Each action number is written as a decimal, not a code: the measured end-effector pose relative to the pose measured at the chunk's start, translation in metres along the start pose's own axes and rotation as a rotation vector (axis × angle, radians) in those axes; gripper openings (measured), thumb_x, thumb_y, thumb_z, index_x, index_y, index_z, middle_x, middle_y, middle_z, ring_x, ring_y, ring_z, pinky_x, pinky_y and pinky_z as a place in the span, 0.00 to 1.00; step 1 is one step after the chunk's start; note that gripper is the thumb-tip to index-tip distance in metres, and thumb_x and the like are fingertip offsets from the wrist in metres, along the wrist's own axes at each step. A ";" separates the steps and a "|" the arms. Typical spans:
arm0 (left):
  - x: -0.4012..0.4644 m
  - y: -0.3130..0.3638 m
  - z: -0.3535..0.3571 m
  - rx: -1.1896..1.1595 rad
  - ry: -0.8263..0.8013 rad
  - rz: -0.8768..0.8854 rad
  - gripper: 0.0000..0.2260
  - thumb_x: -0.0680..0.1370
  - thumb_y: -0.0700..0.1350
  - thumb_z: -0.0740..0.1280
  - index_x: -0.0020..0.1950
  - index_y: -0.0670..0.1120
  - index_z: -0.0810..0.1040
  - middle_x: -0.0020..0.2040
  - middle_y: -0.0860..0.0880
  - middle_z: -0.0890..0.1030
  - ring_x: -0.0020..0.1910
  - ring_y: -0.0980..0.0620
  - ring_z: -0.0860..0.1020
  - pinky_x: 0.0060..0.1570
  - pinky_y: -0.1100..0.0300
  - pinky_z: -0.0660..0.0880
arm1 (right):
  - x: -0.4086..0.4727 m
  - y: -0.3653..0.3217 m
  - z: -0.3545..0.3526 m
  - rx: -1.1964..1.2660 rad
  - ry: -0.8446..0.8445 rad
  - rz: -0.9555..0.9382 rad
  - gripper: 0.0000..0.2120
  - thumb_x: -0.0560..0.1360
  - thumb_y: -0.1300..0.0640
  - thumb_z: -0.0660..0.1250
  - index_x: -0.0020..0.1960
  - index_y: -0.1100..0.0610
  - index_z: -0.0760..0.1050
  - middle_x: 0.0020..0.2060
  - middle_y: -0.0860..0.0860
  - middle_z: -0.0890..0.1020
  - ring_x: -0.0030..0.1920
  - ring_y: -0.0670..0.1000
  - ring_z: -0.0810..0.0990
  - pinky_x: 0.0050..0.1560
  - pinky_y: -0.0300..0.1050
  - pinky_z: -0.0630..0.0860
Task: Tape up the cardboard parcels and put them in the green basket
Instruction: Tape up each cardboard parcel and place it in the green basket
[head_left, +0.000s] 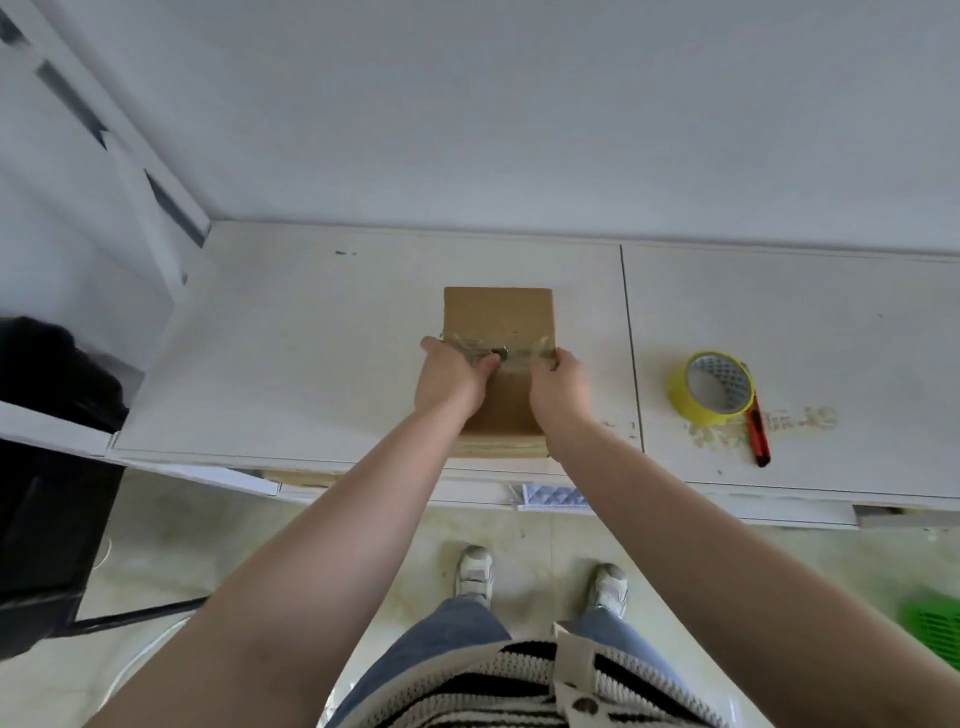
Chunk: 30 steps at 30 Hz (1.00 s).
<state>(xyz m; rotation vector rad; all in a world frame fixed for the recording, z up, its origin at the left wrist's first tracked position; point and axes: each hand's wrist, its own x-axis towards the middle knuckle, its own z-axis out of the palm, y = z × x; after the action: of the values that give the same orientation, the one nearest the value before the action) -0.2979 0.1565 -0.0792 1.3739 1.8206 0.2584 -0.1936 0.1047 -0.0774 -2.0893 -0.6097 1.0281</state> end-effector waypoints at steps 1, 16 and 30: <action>0.004 0.002 -0.001 -0.021 -0.031 -0.023 0.36 0.75 0.59 0.69 0.71 0.40 0.56 0.69 0.40 0.73 0.63 0.38 0.75 0.53 0.51 0.71 | 0.000 0.000 0.002 -0.012 0.005 0.004 0.19 0.82 0.55 0.54 0.70 0.57 0.68 0.61 0.56 0.76 0.61 0.58 0.74 0.62 0.56 0.73; 0.007 -0.006 0.009 0.086 0.088 0.077 0.33 0.76 0.64 0.65 0.67 0.42 0.59 0.57 0.41 0.80 0.52 0.39 0.80 0.40 0.53 0.68 | 0.015 0.002 -0.013 0.063 0.062 0.106 0.12 0.79 0.52 0.64 0.61 0.53 0.77 0.63 0.55 0.74 0.60 0.56 0.75 0.61 0.55 0.74; 0.007 0.019 0.041 0.702 0.185 0.554 0.34 0.83 0.59 0.46 0.79 0.40 0.36 0.79 0.42 0.35 0.78 0.45 0.36 0.76 0.42 0.38 | 0.010 0.019 -0.012 0.054 -0.158 -0.035 0.19 0.85 0.54 0.50 0.54 0.64 0.76 0.44 0.57 0.79 0.44 0.53 0.74 0.47 0.46 0.70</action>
<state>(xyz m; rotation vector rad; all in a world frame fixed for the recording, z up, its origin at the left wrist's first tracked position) -0.2559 0.1571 -0.0975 2.4167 1.7063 0.0161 -0.1762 0.0943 -0.0914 -1.9565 -0.6866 1.1840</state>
